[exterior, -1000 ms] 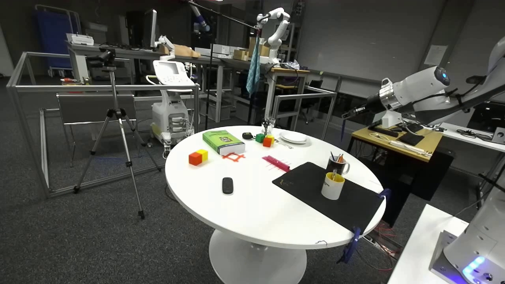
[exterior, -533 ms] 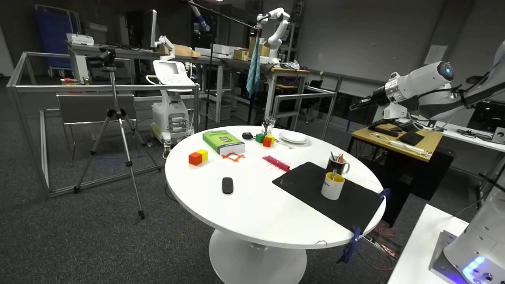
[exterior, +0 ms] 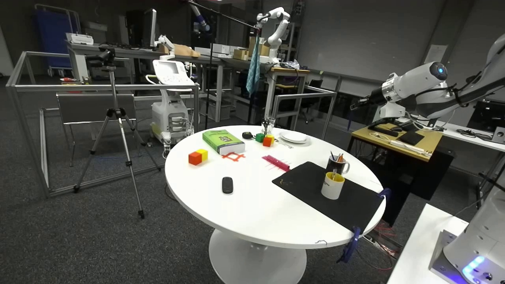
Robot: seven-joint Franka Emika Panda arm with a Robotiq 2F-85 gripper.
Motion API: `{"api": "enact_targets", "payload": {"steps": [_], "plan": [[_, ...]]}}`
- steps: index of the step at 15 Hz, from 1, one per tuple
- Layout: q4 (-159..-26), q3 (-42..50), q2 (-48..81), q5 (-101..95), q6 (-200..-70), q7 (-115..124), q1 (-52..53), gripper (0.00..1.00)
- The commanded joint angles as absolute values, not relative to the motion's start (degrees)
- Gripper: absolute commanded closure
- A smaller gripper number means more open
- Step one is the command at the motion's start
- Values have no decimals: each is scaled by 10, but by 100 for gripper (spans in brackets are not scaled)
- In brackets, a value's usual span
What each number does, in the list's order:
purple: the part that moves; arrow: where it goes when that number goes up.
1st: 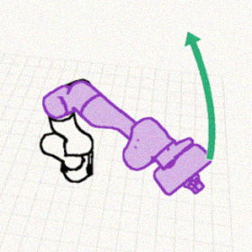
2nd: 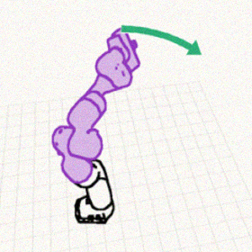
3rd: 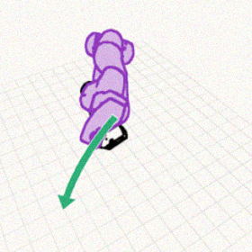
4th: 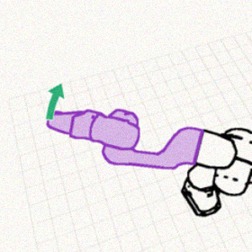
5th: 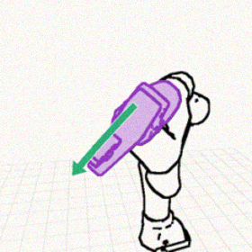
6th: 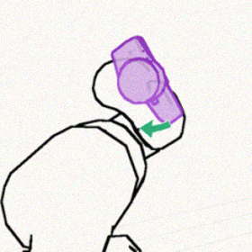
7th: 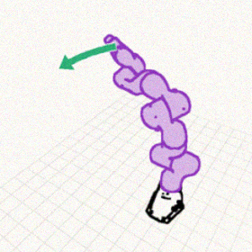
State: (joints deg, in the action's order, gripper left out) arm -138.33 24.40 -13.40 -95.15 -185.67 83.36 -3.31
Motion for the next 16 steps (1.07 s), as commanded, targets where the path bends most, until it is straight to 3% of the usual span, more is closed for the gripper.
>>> {"api": "enact_targets", "payload": {"steps": [1, 2, 15, 16], "plan": [[-1383, 244, -134, -952, -1857, 834, -33, 87], [-1383, 244, -134, -952, -1857, 834, -33, 97], [-1378, 235, -124, -980, -1819, 864, -21, 97], [-1380, 235, -123, -981, -1818, 865, -21, 87]]}}
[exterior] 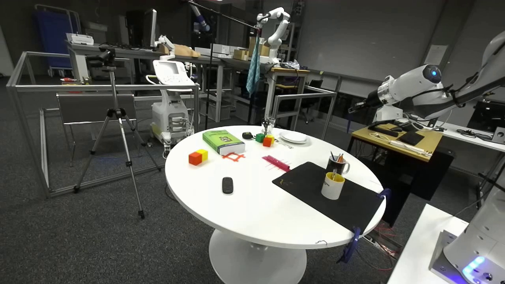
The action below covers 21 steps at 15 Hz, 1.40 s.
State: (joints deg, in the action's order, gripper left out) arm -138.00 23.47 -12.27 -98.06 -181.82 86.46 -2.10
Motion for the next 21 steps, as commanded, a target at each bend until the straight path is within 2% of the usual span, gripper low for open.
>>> {"api": "enact_targets", "payload": {"steps": [1, 6, 7, 21], "plan": [[-1381, 235, -122, -981, -1818, 865, -21, 87], [-1381, 235, -122, -981, -1818, 865, -21, 87], [-1381, 235, -122, -981, -1818, 865, -21, 97], [-1321, 237, 5, -1001, -1835, 900, -14, 97]]}}
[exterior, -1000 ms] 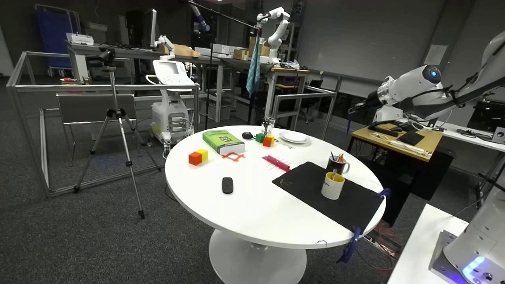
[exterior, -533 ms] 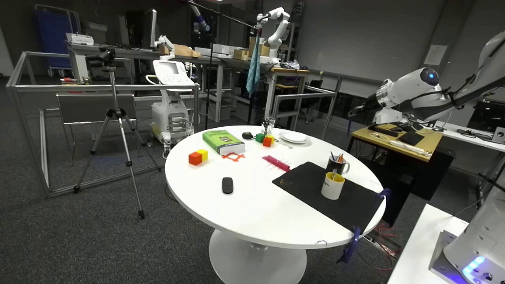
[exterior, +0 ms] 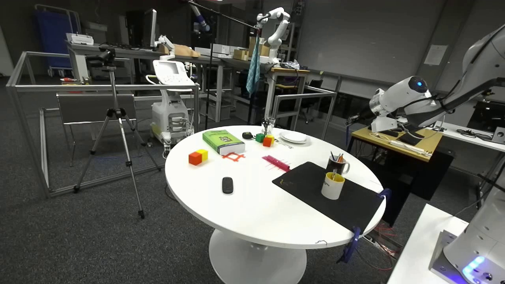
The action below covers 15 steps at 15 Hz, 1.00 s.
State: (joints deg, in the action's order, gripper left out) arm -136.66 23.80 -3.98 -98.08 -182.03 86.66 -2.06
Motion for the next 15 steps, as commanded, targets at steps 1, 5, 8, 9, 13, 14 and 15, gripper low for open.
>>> {"api": "enact_targets", "payload": {"steps": [1, 5, 8, 9, 13, 14, 15], "plan": [[-1315, 235, 18, -999, -1836, 902, -15, 97], [-1277, 227, 75, -1006, -1835, 926, -12, 97], [-1258, 219, 121, -1010, -1831, 932, -14, 97], [-1253, 217, 135, -1011, -1830, 932, -15, 97], [-1233, 208, 189, -1015, -1827, 930, -18, 97], [-1228, 207, 199, -1016, -1827, 930, -19, 97], [-1222, 206, 211, -1017, -1827, 930, -19, 97]]}}
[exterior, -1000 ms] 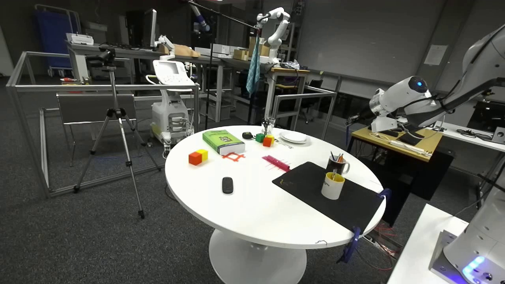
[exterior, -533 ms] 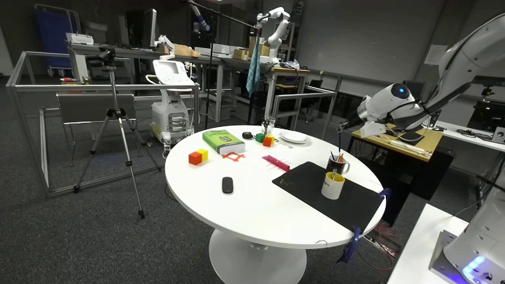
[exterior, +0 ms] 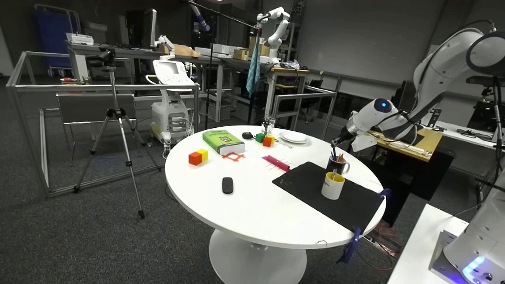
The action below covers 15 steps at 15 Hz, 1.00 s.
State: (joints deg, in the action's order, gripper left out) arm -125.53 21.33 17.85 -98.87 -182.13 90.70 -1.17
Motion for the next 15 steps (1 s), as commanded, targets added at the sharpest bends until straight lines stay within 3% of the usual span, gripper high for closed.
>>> {"api": "enact_targets", "payload": {"steps": [1, 6, 7, 8, 15], "plan": [[-1217, 205, 221, -1016, -1826, 928, -19, 97], [-1205, 203, 261, -1010, -1824, 918, -21, 97], [-1206, 204, 262, -1009, -1824, 917, -21, 62], [-1203, 204, 262, -1010, -1825, 917, -22, 61], [-1212, 206, 221, -1028, -1831, 930, -23, 9]]}}
